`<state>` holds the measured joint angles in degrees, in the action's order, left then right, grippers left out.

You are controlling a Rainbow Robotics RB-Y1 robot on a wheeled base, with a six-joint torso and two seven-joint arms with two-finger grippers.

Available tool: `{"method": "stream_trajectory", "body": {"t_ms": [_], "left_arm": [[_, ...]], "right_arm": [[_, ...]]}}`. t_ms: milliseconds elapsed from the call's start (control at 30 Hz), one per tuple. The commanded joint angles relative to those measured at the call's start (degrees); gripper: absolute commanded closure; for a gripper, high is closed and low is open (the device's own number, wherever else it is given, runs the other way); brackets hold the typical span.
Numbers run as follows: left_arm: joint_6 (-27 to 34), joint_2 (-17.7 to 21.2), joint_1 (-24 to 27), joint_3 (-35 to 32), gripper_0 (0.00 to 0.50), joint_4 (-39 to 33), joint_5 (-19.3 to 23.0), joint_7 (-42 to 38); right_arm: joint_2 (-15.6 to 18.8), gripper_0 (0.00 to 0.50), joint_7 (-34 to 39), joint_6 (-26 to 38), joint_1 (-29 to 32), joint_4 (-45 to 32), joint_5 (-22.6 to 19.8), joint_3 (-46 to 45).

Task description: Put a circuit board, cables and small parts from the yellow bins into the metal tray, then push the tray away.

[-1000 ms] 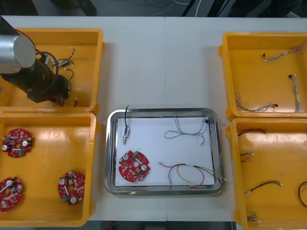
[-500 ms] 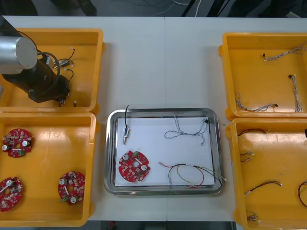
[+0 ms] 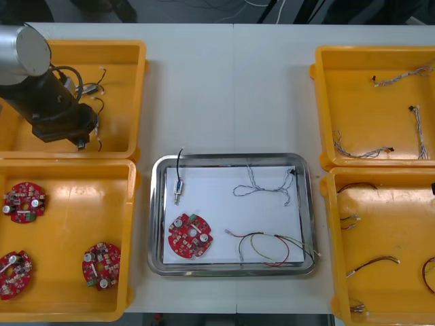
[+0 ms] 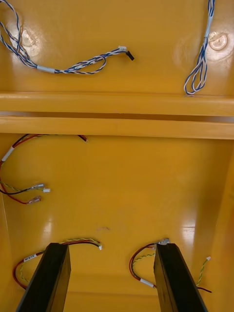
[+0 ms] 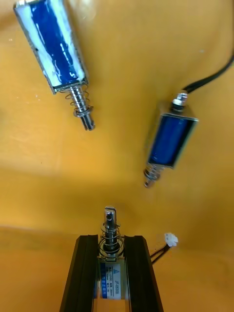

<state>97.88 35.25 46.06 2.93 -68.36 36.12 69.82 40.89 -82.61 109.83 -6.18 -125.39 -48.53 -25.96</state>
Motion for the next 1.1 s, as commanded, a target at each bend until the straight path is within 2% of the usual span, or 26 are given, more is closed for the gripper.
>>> {"method": "stream_trajectory", "body": {"t_ms": [33,333,467,833,1100], "left_arm": [[4.4,2.8,5.3,-1.3,0.5,-3.8,0.0,5.8],[12.1,2.0,7.0,-1.3,0.5,-11.9,0.7,3.8],[12.1,1.1,6.9,-1.3,0.5,-15.8,1.0,2.3],[12.1,-6.2,6.9,-0.9,0.5,-27.4,1.1,-7.5],[12.1,-11.2,6.9,5.2,0.5,-31.8,-0.3,-14.4]], "right_arm": [[-0.4,0.0,2.3,0.2,0.6,-1.9,-0.5,0.6],[-0.4,0.0,2.6,0.2,0.6,-2.1,-0.6,0.6],[-0.4,0.0,2.7,0.2,0.6,-2.1,-0.6,0.6],[-0.4,0.0,2.9,0.2,0.6,-2.1,-0.6,0.5],[-0.4,0.0,3.0,0.2,0.6,-2.1,-0.6,0.4]]}}
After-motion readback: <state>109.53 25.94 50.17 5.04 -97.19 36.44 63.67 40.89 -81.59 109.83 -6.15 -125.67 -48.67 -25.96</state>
